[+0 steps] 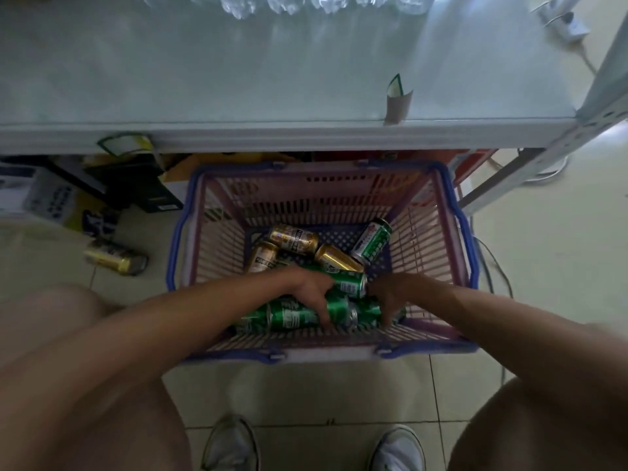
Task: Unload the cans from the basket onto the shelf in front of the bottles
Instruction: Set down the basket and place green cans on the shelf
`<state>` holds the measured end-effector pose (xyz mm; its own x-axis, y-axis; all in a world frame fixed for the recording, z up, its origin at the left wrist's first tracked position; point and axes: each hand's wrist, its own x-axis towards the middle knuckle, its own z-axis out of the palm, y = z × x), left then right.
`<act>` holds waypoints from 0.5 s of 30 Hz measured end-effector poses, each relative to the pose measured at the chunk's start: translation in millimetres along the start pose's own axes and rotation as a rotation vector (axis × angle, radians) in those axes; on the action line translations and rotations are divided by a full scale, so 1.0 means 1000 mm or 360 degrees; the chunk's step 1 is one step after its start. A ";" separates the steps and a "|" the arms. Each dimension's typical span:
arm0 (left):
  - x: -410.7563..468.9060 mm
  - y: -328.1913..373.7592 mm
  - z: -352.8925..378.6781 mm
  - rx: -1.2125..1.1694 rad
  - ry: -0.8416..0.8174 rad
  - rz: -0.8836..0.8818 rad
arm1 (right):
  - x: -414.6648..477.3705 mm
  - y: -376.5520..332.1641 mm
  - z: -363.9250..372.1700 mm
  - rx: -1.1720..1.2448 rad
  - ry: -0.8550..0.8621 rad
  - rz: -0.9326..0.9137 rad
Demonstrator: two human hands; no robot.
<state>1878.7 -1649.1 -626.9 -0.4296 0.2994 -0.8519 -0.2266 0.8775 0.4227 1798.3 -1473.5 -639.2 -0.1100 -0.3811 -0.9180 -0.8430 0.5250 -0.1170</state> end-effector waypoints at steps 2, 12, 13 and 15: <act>-0.010 -0.010 -0.008 -0.0034 0.0106 0.0039 | -0.009 0.007 0.003 -0.0002 0.0185 -0.0125; -0.077 -0.037 -0.058 -0.0134 0.0541 0.0159 | -0.042 0.012 -0.036 0.0177 0.0360 -0.0436; -0.087 -0.033 -0.067 -0.0144 0.0584 0.0195 | -0.051 0.013 -0.048 0.0267 0.0422 -0.0460; -0.108 -0.024 -0.086 -0.0199 0.0696 0.0307 | -0.072 0.015 -0.072 0.0429 0.0545 -0.0499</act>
<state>1855.6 -1734.8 -518.2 -0.7946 0.2429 -0.5564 -0.1988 0.7618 0.6166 1755.9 -1493.2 -548.0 -0.0782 -0.7536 -0.6527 -0.7026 0.5061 -0.5002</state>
